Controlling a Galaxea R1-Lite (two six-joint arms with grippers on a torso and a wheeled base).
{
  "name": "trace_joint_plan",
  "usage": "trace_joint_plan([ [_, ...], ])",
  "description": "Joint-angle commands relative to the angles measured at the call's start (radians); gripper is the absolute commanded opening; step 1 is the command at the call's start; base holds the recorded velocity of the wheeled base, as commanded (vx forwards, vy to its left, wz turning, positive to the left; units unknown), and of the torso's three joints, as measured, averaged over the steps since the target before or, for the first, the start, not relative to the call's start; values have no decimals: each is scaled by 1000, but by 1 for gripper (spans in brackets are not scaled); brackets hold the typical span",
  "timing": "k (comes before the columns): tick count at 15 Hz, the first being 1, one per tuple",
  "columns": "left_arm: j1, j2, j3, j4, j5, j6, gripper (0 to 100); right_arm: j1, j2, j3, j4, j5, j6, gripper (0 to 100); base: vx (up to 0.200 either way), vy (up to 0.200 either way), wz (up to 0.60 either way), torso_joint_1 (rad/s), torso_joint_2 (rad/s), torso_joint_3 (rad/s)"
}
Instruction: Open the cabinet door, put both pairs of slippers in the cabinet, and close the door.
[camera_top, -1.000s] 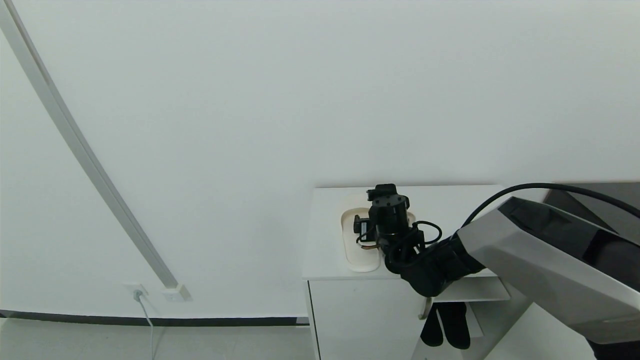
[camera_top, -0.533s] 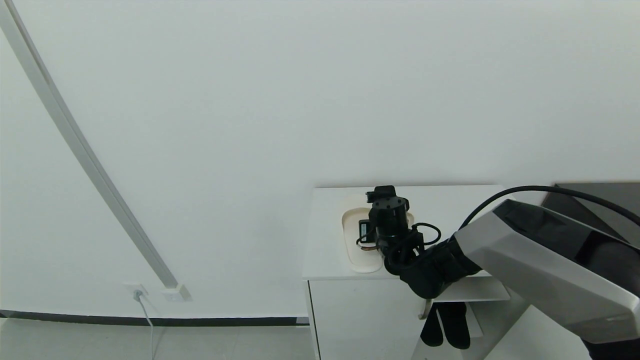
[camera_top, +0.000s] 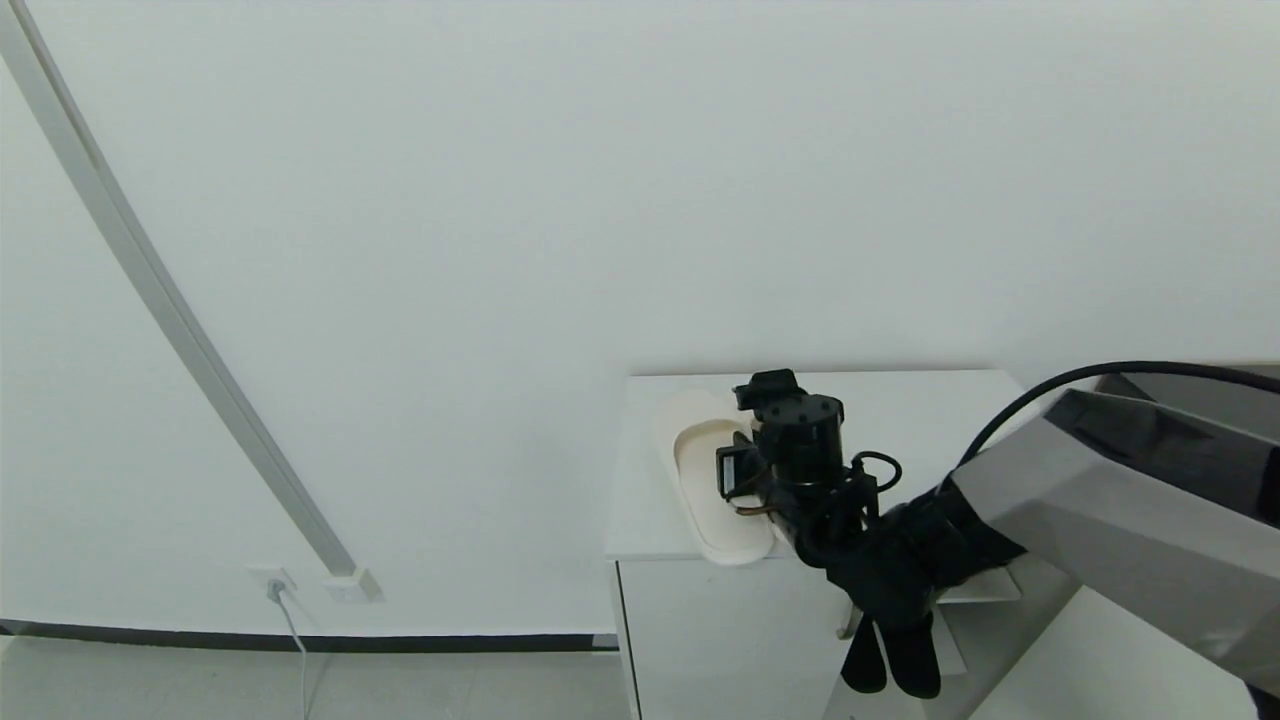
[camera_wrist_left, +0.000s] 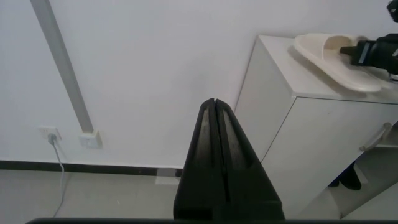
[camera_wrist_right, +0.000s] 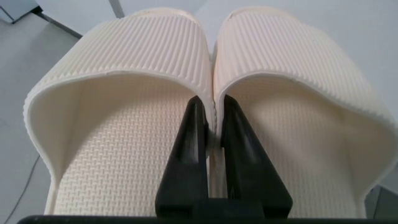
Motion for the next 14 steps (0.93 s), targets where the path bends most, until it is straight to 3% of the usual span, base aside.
trace_joint_plan([
  [1, 0, 1, 1, -1, 3, -1, 0, 19, -249, 287, -88, 195, -48, 0, 0, 0, 0, 0, 0, 0],
  [4, 0, 0, 1, -1, 1, -1, 0, 18, -410, 460, -93, 332, -61, 0, 0, 0, 0, 0, 0, 0],
  [10, 0, 1, 0, -1, -1, 0, 0, 26, -418, 485, -90, 330, -63, 0, 0, 0, 0, 0, 0, 0],
  [14, 0, 0, 0, -1, -1, -1, 0, 30, -400, 485, -87, 328, -64, 0, -200, 0, 0, 8, 6, -2],
])
